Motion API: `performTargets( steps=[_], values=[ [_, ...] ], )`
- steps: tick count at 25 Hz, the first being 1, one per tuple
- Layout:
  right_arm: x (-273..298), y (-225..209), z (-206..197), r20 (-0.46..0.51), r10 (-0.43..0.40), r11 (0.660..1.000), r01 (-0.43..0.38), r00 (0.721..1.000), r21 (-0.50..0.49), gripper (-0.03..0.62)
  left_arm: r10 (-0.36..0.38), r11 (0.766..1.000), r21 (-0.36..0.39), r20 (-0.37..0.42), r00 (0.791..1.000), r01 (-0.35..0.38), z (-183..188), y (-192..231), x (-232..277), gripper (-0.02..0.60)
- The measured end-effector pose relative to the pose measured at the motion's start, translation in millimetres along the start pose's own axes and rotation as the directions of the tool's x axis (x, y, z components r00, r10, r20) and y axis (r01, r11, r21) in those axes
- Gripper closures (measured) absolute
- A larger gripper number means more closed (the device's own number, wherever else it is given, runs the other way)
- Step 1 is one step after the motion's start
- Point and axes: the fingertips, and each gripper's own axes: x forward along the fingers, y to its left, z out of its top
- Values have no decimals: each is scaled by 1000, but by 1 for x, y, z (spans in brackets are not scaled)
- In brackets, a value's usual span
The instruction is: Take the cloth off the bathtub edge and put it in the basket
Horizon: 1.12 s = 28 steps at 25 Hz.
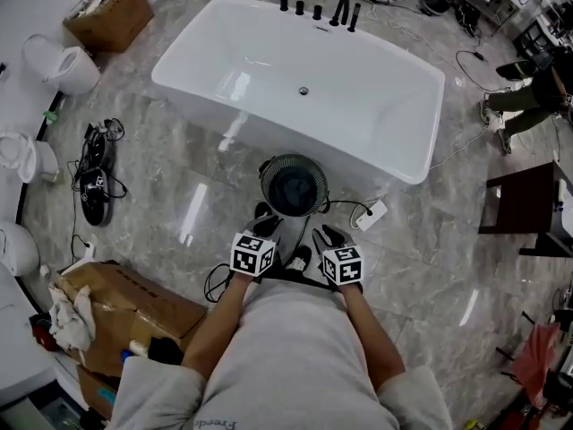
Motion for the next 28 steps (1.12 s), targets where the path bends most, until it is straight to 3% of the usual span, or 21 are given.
performTargets(
  steps=[10,28],
  values=[
    [-11,-10,2,34,-19,998,18,999,55,592,-19,1000,-10,-13,1000,19,-3,-7,-1,523],
    [-11,-12,7,37,-12,999,10,999,46,593,-25,1000,-9,-23,999,25,1,-5,3,523]
  ],
)
